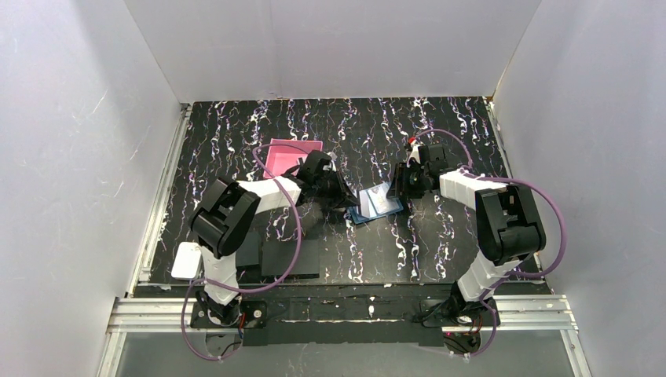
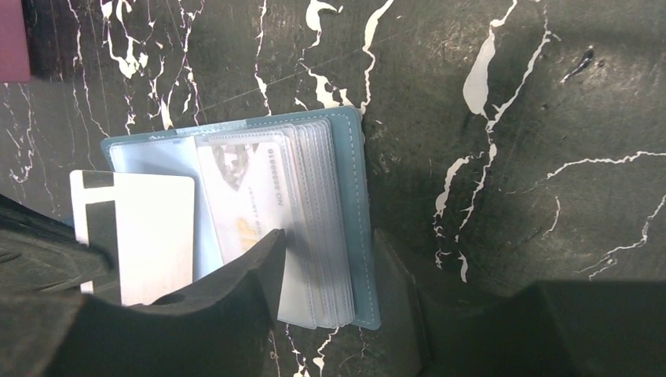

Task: Put the credit cards into the card holder
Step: Insert the credit card into the card holder.

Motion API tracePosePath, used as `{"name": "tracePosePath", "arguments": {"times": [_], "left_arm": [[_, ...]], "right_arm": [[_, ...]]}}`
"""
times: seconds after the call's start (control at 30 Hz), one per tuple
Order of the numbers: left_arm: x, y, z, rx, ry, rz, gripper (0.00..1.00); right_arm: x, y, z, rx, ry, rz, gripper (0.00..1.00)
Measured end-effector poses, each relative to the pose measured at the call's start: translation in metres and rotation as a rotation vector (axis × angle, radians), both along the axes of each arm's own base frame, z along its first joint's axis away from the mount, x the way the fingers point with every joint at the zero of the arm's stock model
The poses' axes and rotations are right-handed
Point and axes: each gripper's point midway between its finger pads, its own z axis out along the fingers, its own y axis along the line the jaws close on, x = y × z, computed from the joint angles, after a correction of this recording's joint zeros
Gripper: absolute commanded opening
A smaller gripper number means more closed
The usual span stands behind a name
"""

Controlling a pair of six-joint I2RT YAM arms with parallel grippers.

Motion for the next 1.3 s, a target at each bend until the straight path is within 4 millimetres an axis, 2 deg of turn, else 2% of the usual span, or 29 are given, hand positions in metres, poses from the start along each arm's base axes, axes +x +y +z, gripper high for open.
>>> {"name": "tracePosePath", "arguments": {"times": [0.27, 0.87, 1.03, 1.3], "left_arm": [[-0.002, -0.001, -0.008, -0.004, 0.014, -0.004, 0.00], [0.001, -0.011, 0.003, -0.090, 0.005, -0.003, 0.00], [-0.002, -0.010, -0.011, -0.096, 0.059, 0.011, 0.00], [0.002, -0.011, -0.008, -0.121, 0.059, 0.020, 0.00]], "right_arm": [[0.000, 0.000, -0.001, -0.005, 0.000, -0.004, 0.45], [0.001, 0.001, 0.000, -0.001, -0.006, -0.002, 0.44], [0.001, 0.001, 0.000, -0.001, -0.006, -0.002, 0.44], [0.001, 0.001, 0.000, -0.001, -0.006, -0.002, 0.44]]}}
